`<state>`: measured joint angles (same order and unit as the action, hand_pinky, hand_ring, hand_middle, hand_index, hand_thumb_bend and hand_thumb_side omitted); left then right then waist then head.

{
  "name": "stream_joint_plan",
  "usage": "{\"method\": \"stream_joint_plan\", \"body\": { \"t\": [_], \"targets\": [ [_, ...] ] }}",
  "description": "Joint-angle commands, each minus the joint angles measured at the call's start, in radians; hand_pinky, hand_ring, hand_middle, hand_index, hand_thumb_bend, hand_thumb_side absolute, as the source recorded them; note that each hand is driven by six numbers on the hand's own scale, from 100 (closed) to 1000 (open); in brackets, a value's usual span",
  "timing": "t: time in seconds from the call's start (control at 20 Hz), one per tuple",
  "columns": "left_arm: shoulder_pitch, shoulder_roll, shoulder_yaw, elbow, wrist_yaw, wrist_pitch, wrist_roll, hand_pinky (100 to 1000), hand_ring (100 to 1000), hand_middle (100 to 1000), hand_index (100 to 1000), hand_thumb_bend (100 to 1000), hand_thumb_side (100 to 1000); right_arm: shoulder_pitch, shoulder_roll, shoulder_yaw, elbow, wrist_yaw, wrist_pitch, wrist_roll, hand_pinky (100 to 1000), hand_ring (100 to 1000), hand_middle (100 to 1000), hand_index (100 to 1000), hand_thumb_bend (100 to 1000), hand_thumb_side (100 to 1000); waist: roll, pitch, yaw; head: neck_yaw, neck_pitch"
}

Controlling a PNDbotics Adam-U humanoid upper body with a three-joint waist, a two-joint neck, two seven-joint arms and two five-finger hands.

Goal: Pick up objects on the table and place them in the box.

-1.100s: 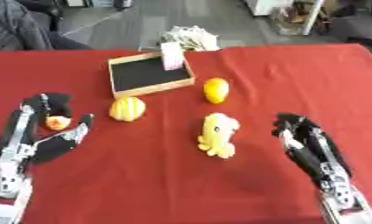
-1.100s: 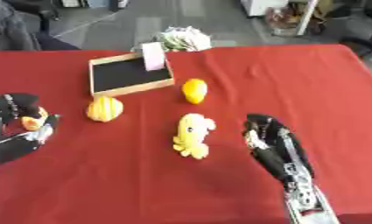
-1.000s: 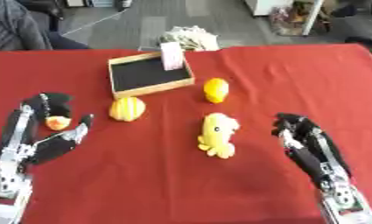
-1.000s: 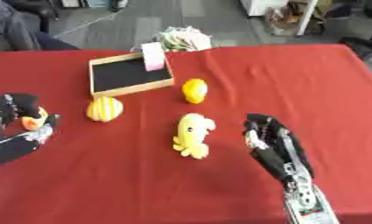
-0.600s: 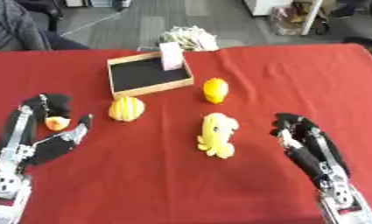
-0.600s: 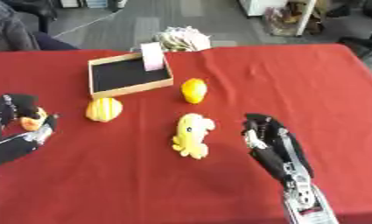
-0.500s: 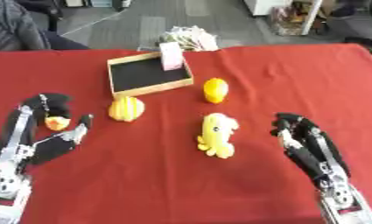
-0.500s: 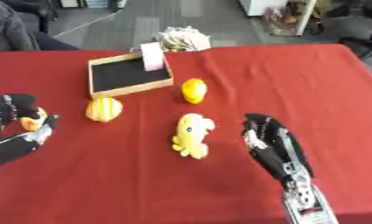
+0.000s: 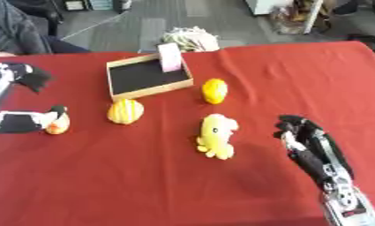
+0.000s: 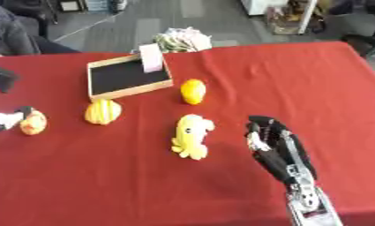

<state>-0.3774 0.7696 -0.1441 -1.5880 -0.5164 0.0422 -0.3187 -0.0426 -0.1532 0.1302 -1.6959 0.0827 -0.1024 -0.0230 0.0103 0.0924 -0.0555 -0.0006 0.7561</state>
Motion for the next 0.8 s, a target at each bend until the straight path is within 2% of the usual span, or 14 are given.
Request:
{"method": "stream_joint_plan", "body": {
  "t": [0.05, 0.2, 0.4, 0.6, 0.8],
  "targets": [
    [-0.088, 0.083, -0.058, 0.167, -0.098, -0.070, -0.149, 760, 609, 587, 713, 447, 100, -0.003, -0.018, 0.002, -0.009, 0.004, -0.002, 0.005, 718, 622, 621, 749, 100, 397, 0.018, -0.025, -0.005, 0.009, 0.004],
    [-0.169, 0.052, -0.090, 0.326, -0.189, -0.137, -0.233, 761, 611, 588, 713, 441, 100, -0.001, -0.019, 0.003, -0.008, 0.004, -0.002, 0.005, 718, 622, 621, 749, 100, 397, 0.017, -0.027, -0.010, 0.013, 0.010],
    [-0.235, -0.018, -0.093, 0.482, -0.271, -0.198, -0.264, 761, 611, 588, 712, 430, 100, 0.002, -0.017, 0.004, -0.007, 0.002, -0.002, 0.006, 718, 622, 621, 749, 100, 398, 0.013, -0.028, -0.012, 0.012, 0.014],
    [-0.269, -0.066, -0.080, 0.562, -0.317, -0.229, -0.238, 758, 607, 584, 709, 429, 100, 0.003, -0.015, 0.004, -0.007, 0.001, -0.002, 0.005, 718, 622, 621, 749, 100, 400, 0.011, -0.028, -0.013, 0.011, 0.014],
    [-0.287, -0.095, -0.063, 0.594, -0.362, -0.213, -0.162, 755, 604, 582, 709, 448, 100, 0.004, -0.013, 0.004, -0.006, 0.000, -0.002, 0.006, 718, 622, 621, 749, 100, 400, 0.007, -0.029, -0.015, 0.009, 0.014]
  ]
}}
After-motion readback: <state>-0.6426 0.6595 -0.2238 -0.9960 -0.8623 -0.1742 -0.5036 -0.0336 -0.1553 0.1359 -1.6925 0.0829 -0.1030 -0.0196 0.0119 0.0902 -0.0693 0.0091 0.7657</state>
